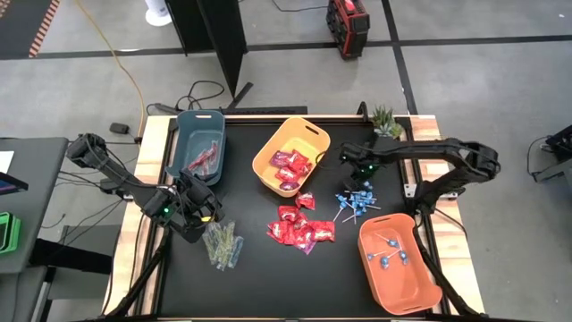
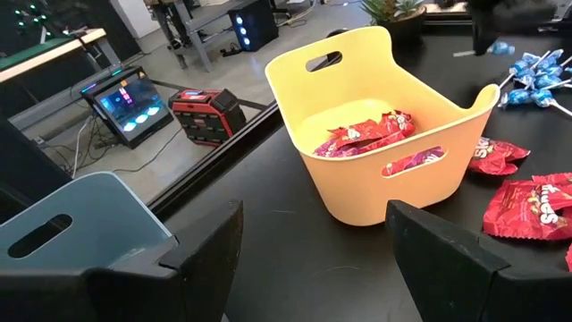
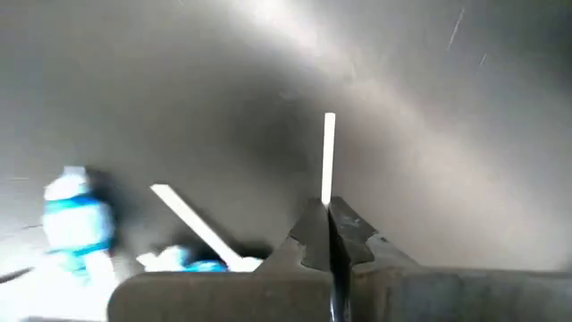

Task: Sort candy
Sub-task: Put the blue lollipop into the orange bin

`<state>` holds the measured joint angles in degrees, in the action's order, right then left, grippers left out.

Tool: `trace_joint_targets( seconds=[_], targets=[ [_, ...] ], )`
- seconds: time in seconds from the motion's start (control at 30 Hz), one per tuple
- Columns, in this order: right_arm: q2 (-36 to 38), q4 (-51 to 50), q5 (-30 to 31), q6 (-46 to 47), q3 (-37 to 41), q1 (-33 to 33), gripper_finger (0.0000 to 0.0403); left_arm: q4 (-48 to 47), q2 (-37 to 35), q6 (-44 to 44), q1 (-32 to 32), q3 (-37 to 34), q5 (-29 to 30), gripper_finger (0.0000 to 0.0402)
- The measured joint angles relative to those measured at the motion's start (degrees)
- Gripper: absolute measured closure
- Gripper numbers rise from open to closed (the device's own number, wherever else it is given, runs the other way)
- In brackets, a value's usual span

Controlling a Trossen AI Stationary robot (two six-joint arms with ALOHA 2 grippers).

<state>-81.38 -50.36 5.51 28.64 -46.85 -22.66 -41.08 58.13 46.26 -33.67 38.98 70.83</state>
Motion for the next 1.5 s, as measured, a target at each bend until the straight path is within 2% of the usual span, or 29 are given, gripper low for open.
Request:
trace_joint_targets(
  seconds=[0.23,0.47,0.57,0.63,0.8,0.87,1.03,1.2,1.33,1.5],
  targets=[
    [11.9,2.5,0.2,-5.2,-5.2,3.7,0.0402,0.0,0.0,0.0,0.0,0.0,0.0,0.0132],
    [25.7,16.4,-13.8,-18.9,-5.8,13.7,0.0403,0.0,0.0,0.0,0.0,0.0,0.0,0.0132],
    [30.0,20.0,-14.7,-20.0,-5.8,18.6,0.0403,0.0,0.0,0.0,0.0,0.0,0.0,0.0132],
    [31.8,19.9,-12.5,-19.0,-5.8,21.0,0.0403,0.0,0.0,0.0,0.0,0.0,0.0,0.0132],
    [34.1,12.9,2.4,-1.5,-5.8,24.8,0.0403,0.0,0.0,0.0,0.0,0.0,0.0,0.0132],
    [34.5,6.1,5.5,6.1,-5.8,26.7,0.0403,0.0,0.0,0.1,0.0,0.0,0.0,0.0132],
    [33.7,-4.2,4.9,18.9,-5.7,35.2,0.0403,0.0,0.0,0.3,0.0,0.0,0.0,0.0132],
    [33.6,0.1,1.2,26.9,-5.7,47.1,0.0403,0.0,0.0,0.5,0.0,0.0,0.0,0.0132],
    [32.7,-1.9,0.6,42.9,-5.8,56.7,0.0403,0.0,0.0,0.5,0.0,0.0,0.0,0.0132],
    [27.0,-13.3,0.6,65.0,-5.8,65.8,0.0395,0.0,0.0,0.2,0.0,0.0,0.0,0.0132]
  ],
)
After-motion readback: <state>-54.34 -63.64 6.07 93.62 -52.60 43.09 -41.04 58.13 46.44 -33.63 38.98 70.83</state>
